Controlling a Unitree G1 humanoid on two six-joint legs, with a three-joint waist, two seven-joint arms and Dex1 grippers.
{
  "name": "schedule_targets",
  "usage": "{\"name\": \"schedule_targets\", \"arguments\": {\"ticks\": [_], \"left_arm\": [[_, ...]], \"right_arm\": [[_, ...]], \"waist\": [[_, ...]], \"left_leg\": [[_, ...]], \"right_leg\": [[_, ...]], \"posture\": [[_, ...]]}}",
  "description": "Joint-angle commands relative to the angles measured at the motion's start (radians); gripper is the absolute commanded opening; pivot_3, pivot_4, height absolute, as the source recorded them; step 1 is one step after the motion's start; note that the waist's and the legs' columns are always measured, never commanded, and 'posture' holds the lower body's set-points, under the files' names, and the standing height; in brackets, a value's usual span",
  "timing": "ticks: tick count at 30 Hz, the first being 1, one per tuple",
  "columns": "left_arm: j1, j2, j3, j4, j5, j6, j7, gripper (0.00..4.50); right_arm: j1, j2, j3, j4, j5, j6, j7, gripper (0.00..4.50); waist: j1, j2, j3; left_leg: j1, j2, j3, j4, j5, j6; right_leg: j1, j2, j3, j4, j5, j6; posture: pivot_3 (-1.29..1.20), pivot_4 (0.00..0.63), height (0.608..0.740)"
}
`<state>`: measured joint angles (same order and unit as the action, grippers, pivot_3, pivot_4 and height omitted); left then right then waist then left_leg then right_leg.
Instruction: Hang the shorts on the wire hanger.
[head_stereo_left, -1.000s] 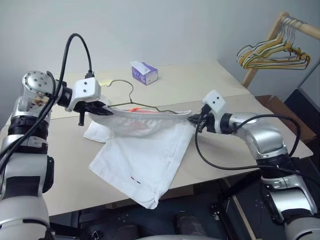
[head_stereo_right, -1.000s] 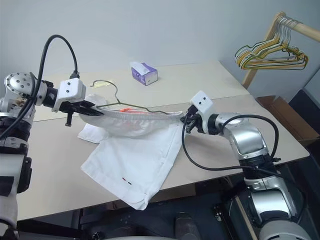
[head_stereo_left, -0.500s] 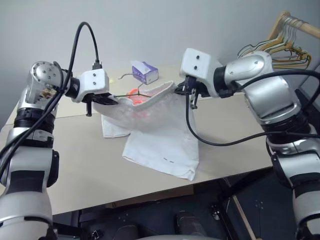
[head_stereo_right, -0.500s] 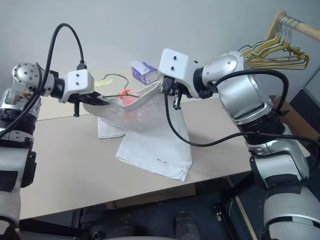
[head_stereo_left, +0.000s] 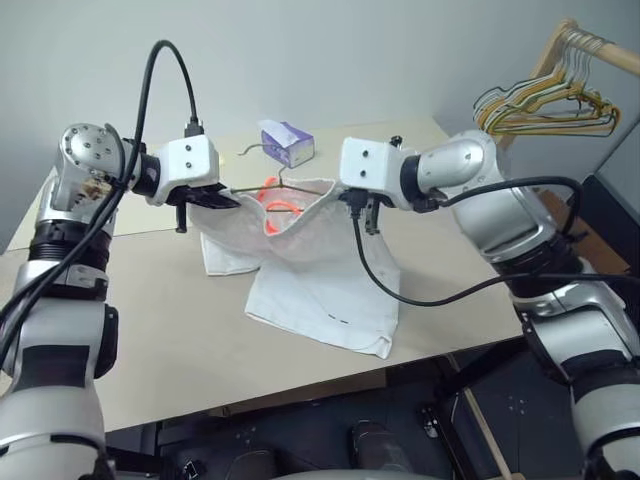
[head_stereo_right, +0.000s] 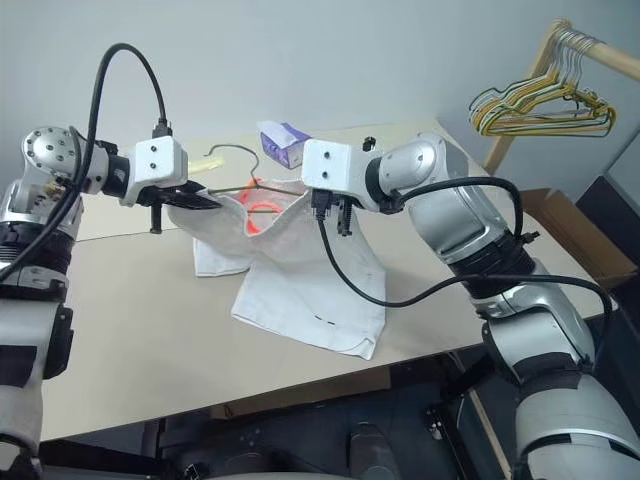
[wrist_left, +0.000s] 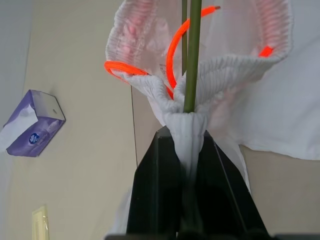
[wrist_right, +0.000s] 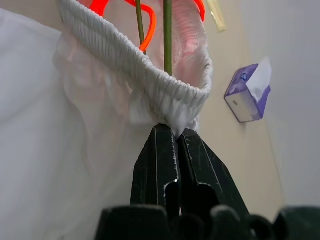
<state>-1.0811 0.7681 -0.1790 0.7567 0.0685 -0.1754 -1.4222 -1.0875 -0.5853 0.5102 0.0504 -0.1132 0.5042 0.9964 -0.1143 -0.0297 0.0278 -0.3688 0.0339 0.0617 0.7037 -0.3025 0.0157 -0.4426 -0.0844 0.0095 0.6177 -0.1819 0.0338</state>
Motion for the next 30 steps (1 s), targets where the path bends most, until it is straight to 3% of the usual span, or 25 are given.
{"name": "schedule_targets", "arguments": {"ticks": [1,6,18,26,30], "left_arm": [[-0.008,0.003,0.029,-0.044,-0.032,0.003,0.010,0.01],[0.008,0.015,0.042,-0.064,-0.039,0.012,0.014,0.01],[0.037,0.030,0.040,-0.114,-0.061,0.025,-0.004,0.01],[0.055,0.036,0.056,-0.163,-0.111,0.035,-0.037,0.01],[0.060,0.045,0.062,-0.158,-0.107,0.030,-0.032,0.01]], "right_arm": [[-0.003,0.004,-0.025,0.002,-0.031,-0.048,-0.012,0.56],[0.033,0.003,-0.023,0.031,-0.064,-0.098,-0.008,2.03],[0.064,0.047,-0.087,0.106,-0.034,-0.131,-0.004,2.03],[0.060,0.075,-0.141,0.158,0.061,-0.089,0.082,2.03],[0.069,0.067,-0.147,0.153,0.078,-0.079,0.103,1.10]], "waist": [[-0.003,0.000,0.000],[-0.008,0.000,0.000],[-0.008,0.000,0.000],[-0.008,0.000,0.000],[-0.009,0.000,0.000]], "left_leg": [[0.000,0.000,0.000,0.000,0.000,0.000],[0.000,0.000,0.000,0.000,0.000,0.000],[0.000,0.000,0.000,0.001,0.000,0.000],[0.001,0.000,-0.001,0.001,0.000,0.000],[0.001,0.000,-0.001,0.001,0.000,0.000]], "right_leg": [[0.000,0.000,0.000,0.000,0.000,0.000],[0.000,0.000,0.000,0.000,0.000,0.000],[0.000,0.000,0.000,0.001,0.000,0.000],[0.000,0.000,0.000,0.002,0.000,0.000],[0.000,0.000,0.000,0.002,0.000,0.000]], "posture": [[-0.07,0.000,0.740],[-0.06,0.000,0.740],[-0.05,0.000,0.740],[-0.05,0.000,0.740],[-0.04,0.000,0.740]]}}
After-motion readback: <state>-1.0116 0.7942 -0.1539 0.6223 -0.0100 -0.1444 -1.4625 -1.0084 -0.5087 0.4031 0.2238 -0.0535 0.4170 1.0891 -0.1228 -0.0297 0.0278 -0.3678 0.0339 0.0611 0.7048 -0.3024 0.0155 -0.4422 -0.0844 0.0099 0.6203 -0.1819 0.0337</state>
